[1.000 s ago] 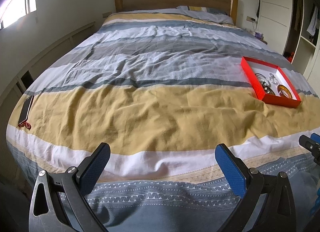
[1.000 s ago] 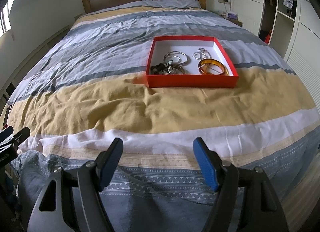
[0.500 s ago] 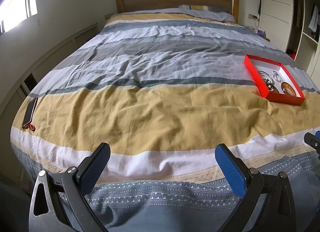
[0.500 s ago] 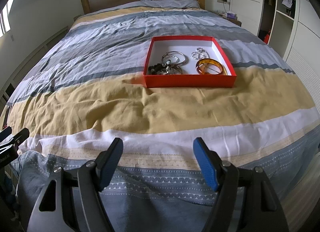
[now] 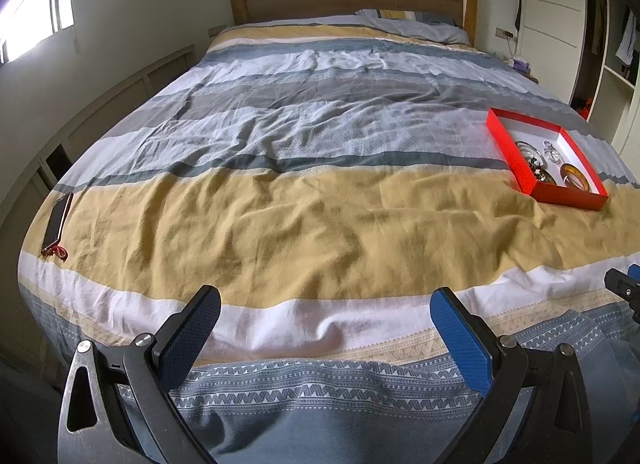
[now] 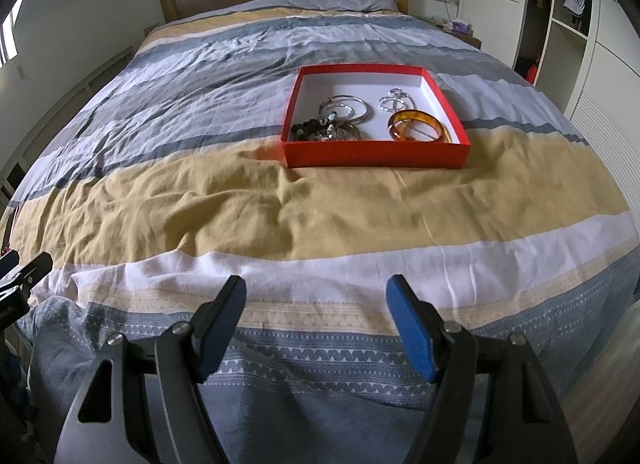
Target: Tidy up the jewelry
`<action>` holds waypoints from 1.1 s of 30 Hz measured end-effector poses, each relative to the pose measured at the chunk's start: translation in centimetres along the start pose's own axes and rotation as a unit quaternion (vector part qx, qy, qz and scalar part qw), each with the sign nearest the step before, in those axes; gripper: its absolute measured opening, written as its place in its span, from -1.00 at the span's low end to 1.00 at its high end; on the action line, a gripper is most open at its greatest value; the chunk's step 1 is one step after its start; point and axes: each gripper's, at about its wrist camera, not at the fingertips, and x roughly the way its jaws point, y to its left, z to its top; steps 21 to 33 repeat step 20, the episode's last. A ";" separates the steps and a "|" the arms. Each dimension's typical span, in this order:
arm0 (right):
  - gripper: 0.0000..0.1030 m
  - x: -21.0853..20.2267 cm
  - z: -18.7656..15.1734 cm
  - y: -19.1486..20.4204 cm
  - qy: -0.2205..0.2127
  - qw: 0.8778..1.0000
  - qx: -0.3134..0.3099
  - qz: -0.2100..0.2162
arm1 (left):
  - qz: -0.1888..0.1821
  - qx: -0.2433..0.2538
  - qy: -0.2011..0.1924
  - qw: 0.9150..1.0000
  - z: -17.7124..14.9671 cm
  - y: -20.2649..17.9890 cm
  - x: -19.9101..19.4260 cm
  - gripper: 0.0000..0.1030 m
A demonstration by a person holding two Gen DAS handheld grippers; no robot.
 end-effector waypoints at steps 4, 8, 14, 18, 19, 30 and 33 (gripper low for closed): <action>0.38 0.1 0.1 0.2 0.002 1.000 -0.001 -0.002 | 0.000 0.001 0.000 1.000 0.0 -0.1 0.0 0.99; 0.38 0.1 0.1 0.2 0.003 1.000 -0.001 -0.002 | 0.000 0.001 0.000 1.000 0.0 -0.1 0.0 0.99; 0.38 0.2 0.1 0.2 0.003 1.000 -0.001 -0.002 | 0.000 0.001 0.000 1.000 0.0 -0.1 0.0 0.99; 0.38 0.2 0.1 0.2 0.002 1.000 -0.002 -0.002 | 0.000 0.002 -0.001 1.000 0.0 0.0 0.0 0.99; 0.38 0.2 0.1 0.2 0.003 1.000 -0.001 -0.002 | 0.000 0.002 -0.001 1.000 0.0 -0.1 0.0 0.99; 0.38 0.2 0.1 0.2 0.003 1.000 -0.001 -0.002 | 0.000 0.002 -0.001 1.000 0.0 0.0 0.0 0.99; 0.38 0.2 0.1 0.2 0.003 1.000 -0.001 -0.002 | 0.000 0.002 -0.001 1.000 0.0 0.0 0.0 0.99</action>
